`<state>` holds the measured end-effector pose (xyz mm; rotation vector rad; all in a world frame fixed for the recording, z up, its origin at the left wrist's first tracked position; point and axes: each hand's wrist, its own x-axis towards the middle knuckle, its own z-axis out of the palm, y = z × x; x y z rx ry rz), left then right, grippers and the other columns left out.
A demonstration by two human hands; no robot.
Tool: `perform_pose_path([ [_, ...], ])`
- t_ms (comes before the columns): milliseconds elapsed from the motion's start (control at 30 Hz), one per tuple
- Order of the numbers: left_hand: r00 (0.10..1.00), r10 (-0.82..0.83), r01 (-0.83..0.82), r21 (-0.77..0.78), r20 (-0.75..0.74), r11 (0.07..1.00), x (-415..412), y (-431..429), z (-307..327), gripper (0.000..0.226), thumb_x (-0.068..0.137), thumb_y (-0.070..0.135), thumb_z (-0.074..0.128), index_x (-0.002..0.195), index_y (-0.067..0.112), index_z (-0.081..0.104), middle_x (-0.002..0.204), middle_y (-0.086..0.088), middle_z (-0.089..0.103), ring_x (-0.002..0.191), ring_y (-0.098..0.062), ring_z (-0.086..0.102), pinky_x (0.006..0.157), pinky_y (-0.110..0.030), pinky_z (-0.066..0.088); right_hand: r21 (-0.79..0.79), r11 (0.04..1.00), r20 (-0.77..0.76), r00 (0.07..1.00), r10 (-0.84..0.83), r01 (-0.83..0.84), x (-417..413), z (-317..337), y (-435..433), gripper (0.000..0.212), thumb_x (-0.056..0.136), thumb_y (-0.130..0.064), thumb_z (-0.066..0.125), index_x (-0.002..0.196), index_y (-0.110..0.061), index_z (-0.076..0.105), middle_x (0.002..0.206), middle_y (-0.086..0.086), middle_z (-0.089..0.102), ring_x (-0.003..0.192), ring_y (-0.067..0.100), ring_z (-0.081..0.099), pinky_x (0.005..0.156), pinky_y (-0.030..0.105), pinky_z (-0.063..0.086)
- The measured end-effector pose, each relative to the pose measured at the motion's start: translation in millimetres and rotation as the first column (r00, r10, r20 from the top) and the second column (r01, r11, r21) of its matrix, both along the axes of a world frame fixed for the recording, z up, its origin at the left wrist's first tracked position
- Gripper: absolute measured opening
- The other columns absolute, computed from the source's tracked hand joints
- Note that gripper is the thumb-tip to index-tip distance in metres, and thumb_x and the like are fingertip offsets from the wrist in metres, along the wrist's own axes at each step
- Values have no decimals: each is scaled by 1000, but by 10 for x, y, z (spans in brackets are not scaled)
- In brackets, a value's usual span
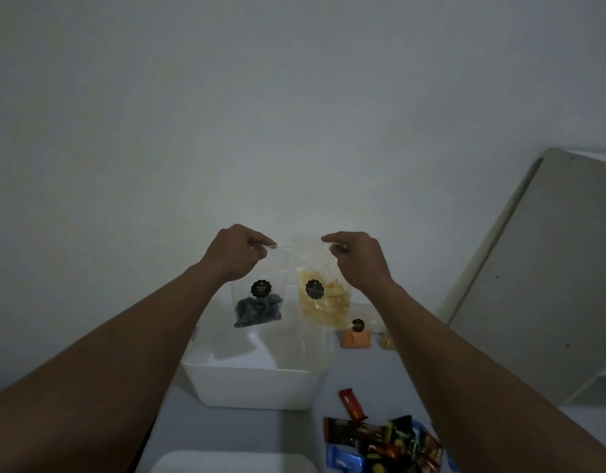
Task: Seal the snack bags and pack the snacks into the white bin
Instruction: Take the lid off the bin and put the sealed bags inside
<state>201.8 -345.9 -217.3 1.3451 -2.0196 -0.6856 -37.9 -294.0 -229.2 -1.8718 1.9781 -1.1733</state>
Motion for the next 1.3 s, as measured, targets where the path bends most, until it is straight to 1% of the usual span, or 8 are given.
perform_pose_path([
  [267,999,-24,23,43,29,999,451,-212,-528,22,88,14,65,99,26,78,110,5,74,107,-9,64,90,-20,44,97,995,-34,999,6,-3,524,-609,-379,27,90,0,57,100,-18,75,101,1,73,94,15,67,81,27,53],
  [467,999,-39,37,105,22,994,569,-355,-903,21,88,14,65,97,28,78,107,7,74,106,-7,64,93,-23,47,135,991,-138,989,42,-23,642,-1159,-683,23,90,-7,58,94,-25,72,92,5,70,95,22,63,78,37,56],
  [567,998,-59,57,150,7,987,574,-393,-1089,21,88,12,66,98,25,79,108,6,74,104,-5,64,89,-19,45,218,976,-294,952,84,-19,613,-1393,-777,28,89,-2,52,97,-22,70,94,4,70,95,24,58,77,35,51],
  [700,997,-81,83,166,-16,983,558,-496,-1258,21,88,13,66,97,26,79,108,8,74,106,-6,65,95,-23,48,211,977,-571,815,98,30,560,-1611,-893,28,88,-1,50,102,-21,64,95,3,69,93,27,56,70,33,36],
  [833,995,-98,100,194,-20,976,473,-565,-1382,22,87,13,66,98,27,79,107,9,74,105,-5,65,99,-27,49,179,981,-676,733,69,73,515,-1727,-975,32,86,5,47,109,-14,58,89,10,68,93,31,55,70,35,32],
  [1000,993,-114,118,217,-28,969,342,-590,-1534,22,86,12,68,96,28,79,107,7,74,104,-5,65,98,-25,49,198,978,-702,706,95,66,398,-1771,-1006,33,86,5,46,113,-11,56,93,10,69,101,32,54,77,38,39],
  [1200,988,-151,149,234,-12,961,147,-585,-1606,21,87,13,68,98,26,79,106,7,74,103,-7,65,97,-26,48,176,983,-720,687,94,50,287,-1758,-1011,25,91,-1,51,113,-12,56,92,10,71,96,31,56,70,35,29],
  [1300,986,-166,164,247,-13,955,84,-581,-1610,21,87,12,68,99,25,79,106,6,74,103,-6,65,97,-26,49,173,984,-712,697,90,49,275,-1759,-1039,26,90,1,50,112,-11,56,91,9,71,95,31,55,71,36,31],
])
